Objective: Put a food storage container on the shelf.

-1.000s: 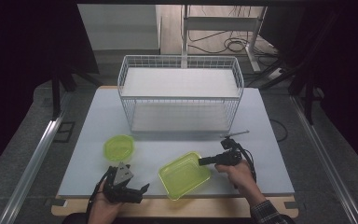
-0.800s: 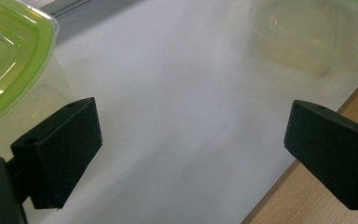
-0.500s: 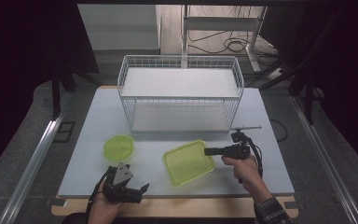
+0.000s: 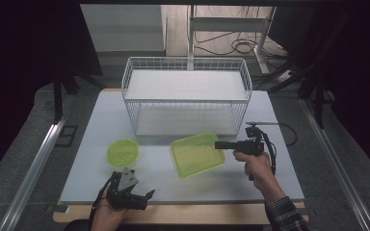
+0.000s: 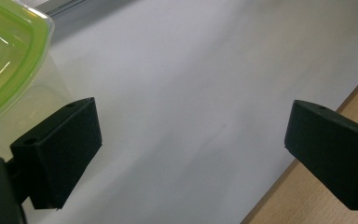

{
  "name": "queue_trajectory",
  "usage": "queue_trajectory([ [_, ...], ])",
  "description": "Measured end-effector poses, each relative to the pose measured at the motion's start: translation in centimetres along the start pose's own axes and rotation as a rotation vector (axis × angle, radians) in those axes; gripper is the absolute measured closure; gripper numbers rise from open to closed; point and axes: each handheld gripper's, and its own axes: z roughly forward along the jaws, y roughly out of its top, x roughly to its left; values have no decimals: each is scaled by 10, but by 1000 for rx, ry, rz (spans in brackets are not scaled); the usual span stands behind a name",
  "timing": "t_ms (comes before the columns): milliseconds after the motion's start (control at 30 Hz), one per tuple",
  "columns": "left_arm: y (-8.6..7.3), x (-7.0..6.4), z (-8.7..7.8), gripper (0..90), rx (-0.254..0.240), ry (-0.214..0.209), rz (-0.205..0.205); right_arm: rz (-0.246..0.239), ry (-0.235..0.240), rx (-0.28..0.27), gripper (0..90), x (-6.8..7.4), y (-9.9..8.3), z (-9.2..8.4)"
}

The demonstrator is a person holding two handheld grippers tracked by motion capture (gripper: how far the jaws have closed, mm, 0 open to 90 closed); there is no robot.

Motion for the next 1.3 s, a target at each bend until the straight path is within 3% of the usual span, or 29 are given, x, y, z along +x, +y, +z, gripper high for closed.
queue_trajectory([
  [400,0,0,1,33,9,-11,-3,-9,10,-41,799,17,22,-6],
  [933,-1,1,4,29,31,-18,0,-20,0,-95,800,52,63,-16],
  [1300,-1,1,4,29,31,-22,-5,-10,-6,-141,800,63,93,-18],
])
